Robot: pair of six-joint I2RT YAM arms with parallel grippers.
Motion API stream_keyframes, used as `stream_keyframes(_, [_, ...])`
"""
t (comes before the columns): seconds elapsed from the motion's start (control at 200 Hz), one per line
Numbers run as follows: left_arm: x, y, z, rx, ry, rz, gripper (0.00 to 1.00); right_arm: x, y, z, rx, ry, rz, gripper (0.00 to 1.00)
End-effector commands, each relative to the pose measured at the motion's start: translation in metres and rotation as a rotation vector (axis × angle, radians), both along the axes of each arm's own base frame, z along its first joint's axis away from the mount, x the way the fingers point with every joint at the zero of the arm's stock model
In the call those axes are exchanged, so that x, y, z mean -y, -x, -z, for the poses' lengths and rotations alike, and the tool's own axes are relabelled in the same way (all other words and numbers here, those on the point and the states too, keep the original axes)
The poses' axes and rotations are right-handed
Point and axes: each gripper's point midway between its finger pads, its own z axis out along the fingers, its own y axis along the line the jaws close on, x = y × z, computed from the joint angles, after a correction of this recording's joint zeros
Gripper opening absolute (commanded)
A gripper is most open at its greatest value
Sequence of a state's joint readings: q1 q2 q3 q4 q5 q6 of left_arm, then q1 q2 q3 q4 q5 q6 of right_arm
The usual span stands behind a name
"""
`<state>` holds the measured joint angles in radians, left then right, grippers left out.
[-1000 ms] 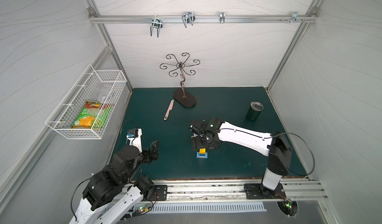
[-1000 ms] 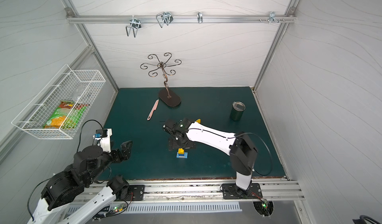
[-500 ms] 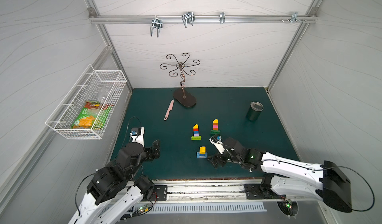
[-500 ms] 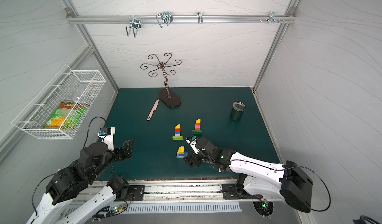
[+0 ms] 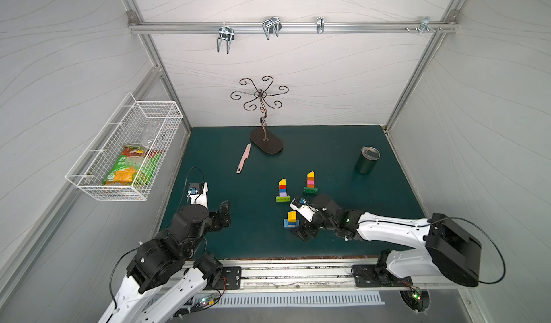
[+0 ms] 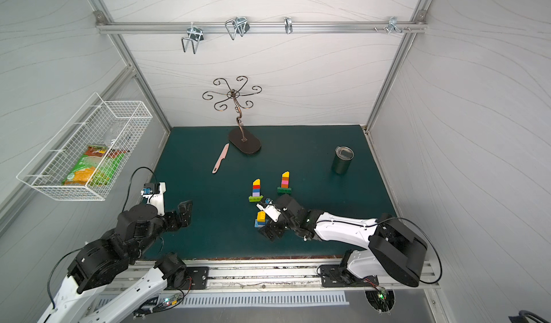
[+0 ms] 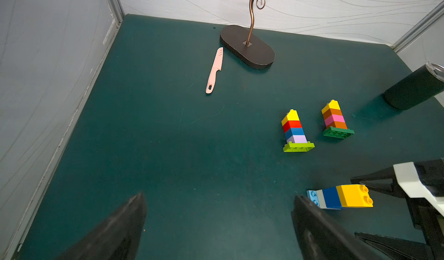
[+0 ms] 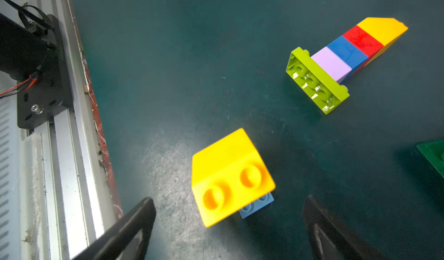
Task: Assemble the number 1 with lego
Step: Adjust the lego brick at the center of the board.
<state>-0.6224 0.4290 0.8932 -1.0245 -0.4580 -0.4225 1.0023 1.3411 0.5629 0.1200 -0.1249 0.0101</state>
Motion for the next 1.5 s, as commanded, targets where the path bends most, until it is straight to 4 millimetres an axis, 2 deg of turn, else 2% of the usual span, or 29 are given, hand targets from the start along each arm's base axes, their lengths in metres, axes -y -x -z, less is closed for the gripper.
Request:
stream_keyframes(0.0, [0.001,-0.005,-0.008,0.024,0.011,-0.016,1.00,-0.016,-0.011,-0.015,0.018,-0.063,-0.040,0.96])
stream_keyframes(0.19, [0.001,-0.005,-0.008,0.022,0.010,-0.015,1.00,-0.024,-0.021,-0.004,-0.036,-0.074,-0.040,0.93])
stream_keyframes(0.33, [0.001,-0.006,-0.007,0.020,0.008,-0.014,1.00,-0.029,-0.027,-0.003,-0.082,-0.106,-0.035,0.92])
stream_keyframes(0.56, [0.004,-0.007,-0.006,0.010,0.003,-0.005,1.00,-0.021,-0.050,-0.003,-0.227,-0.222,0.067,0.87])
stream_keyframes(0.68, [0.005,-0.007,-0.005,0.007,0.002,-0.001,1.00,-0.022,-0.054,-0.005,-0.288,-0.260,0.086,0.87])
stream_keyframes(0.87, [0.006,-0.008,-0.005,0.005,0.003,0.002,1.00,-0.025,-0.063,0.013,-0.362,-0.251,0.129,0.85])
stream_keyframes(1.031, [0.005,-0.007,-0.006,0.009,0.005,0.000,1.00,-0.016,-0.072,0.021,-0.376,-0.239,0.210,0.84])
stream_keyframes(1.166, [0.006,-0.007,-0.005,0.007,0.004,0.004,1.00,-0.006,-0.078,0.006,-0.350,-0.210,0.312,0.87])
stream_keyframes(1.191, [0.006,-0.008,-0.005,0.005,0.004,0.005,1.00,-0.004,-0.079,0.001,-0.332,-0.201,0.337,0.90])
stream_keyframes(1.221, [0.006,-0.007,-0.005,0.004,0.004,0.007,1.00,-0.004,-0.079,-0.008,-0.304,-0.194,0.351,0.98])
stream_keyframes(1.361, [0.008,-0.008,-0.005,0.004,0.006,0.012,1.00,-0.004,-0.073,-0.037,-0.180,-0.043,0.443,0.99])
stream_keyframes(1.496, [0.006,-0.007,-0.005,0.009,0.008,0.009,1.00,0.014,-0.070,-0.048,-0.156,0.191,0.650,0.99])
